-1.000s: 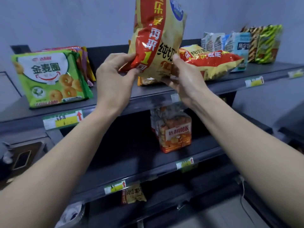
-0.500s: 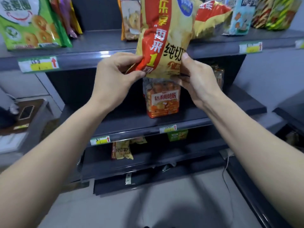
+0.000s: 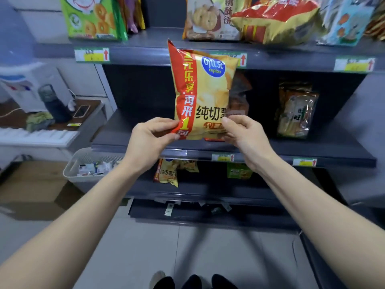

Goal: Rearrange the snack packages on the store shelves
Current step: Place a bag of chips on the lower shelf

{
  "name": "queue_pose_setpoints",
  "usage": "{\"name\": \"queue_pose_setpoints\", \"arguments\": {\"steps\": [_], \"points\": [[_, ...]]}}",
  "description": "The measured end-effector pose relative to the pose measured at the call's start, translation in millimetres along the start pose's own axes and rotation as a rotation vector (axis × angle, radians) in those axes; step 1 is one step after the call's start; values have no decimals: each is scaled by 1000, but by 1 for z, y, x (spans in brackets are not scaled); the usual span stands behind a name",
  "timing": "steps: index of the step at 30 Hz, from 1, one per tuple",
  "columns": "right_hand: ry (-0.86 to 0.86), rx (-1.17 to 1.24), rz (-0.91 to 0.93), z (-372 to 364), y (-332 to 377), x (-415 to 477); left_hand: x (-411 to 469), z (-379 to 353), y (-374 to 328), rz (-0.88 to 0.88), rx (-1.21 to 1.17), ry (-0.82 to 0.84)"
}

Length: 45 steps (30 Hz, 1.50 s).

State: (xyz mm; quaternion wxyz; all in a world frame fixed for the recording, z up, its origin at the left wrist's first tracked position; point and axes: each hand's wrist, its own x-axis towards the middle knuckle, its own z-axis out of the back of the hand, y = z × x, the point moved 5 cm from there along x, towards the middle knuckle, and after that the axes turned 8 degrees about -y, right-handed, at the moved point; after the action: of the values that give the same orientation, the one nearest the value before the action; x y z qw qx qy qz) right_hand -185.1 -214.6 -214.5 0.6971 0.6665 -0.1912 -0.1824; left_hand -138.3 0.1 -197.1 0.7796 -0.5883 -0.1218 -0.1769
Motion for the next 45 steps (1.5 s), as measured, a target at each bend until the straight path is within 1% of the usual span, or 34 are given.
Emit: {"name": "queue_pose_setpoints", "arguments": {"steps": [4, 8, 10, 13, 15, 17, 20, 23, 27, 31, 36, 39, 42, 45], "points": [[100, -13, -73, -17, -12, -2, -10, 11, 16, 86, 17, -29], [188, -27, -183, -42, -30, -4, -16, 25, 39, 178, 20, -54], [220, 8, -277, -55, -39, -6, -17, 32, 55, 216, 20, -69], [229, 131, -464, -76, -53, -3, -13, 43, 86, 281, 12, -78], [244, 123, -569, -91, -63, 3, -7, 50, 107, 321, 6, -49], [264, 71, -627, -108, -73, 10, 1, 58, 126, 369, -3, -25], [313, 19, -629, -140, -84, 21, 19, 72, 155, 416, 21, 15], [314, -23, -611, -173, -95, 34, 40, 86, 185, 447, 48, 65], [236, -12, -593, -215, -107, 59, 77, 98, 217, 467, 54, 161], [120, 94, -545, -245, -107, 86, 121, 100, 225, 419, 32, 242], [58, 152, -448, -263, -98, 115, 172, 96, 229, 330, 64, 193], [41, 121, -423, -266, -101, 129, 186, 89, 239, 349, 76, 182], [51, 79, -419, -272, -112, 144, 192, 85, 253, 391, 64, 170], [71, 17, -403, -280, -122, 159, 203, 82, 267, 394, 105, 140]]}}
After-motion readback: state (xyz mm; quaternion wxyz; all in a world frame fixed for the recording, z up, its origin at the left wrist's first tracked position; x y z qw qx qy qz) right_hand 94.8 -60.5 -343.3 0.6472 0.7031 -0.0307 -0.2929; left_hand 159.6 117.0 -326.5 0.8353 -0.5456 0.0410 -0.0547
